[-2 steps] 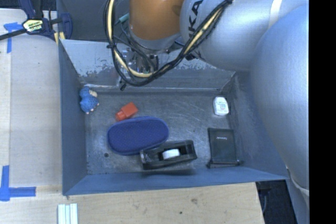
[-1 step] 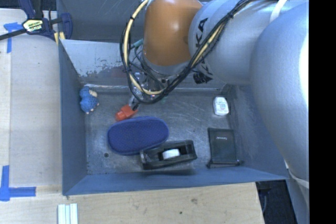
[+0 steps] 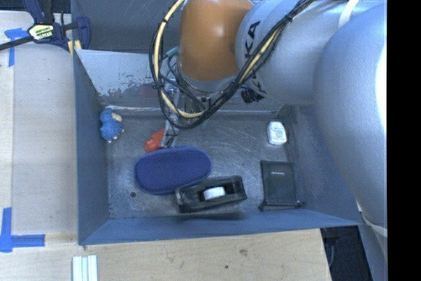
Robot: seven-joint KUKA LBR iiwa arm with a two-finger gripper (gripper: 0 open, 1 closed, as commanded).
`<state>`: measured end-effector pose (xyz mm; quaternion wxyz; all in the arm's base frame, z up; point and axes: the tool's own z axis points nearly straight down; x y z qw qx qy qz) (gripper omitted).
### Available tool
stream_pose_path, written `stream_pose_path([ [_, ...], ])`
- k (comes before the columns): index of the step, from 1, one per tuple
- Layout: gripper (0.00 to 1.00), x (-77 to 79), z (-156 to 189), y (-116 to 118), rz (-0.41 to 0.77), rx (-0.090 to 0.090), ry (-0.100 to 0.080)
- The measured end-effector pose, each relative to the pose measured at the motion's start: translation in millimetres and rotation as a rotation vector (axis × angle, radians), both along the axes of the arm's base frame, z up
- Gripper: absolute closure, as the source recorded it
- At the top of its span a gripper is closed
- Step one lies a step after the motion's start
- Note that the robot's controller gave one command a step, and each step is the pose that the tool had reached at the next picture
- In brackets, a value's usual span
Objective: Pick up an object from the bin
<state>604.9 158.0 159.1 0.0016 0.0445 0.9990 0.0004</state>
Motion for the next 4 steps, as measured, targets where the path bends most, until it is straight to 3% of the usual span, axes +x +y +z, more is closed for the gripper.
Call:
stream_pose_path([
  [1,0.00,-9.6,-91.3,-4.8,-0.151,0.000,0.008],
  [2,0.00,-32.6,-64.8,-29.3,-0.058,-0.001,0.000],
  [3,1.00,-32.8,-65.5,-28.7,-0.059,0.000,0.001],
  [4,1.00,-38.2,45.4,-33.8,-0.075,0.002,-0.008],
])
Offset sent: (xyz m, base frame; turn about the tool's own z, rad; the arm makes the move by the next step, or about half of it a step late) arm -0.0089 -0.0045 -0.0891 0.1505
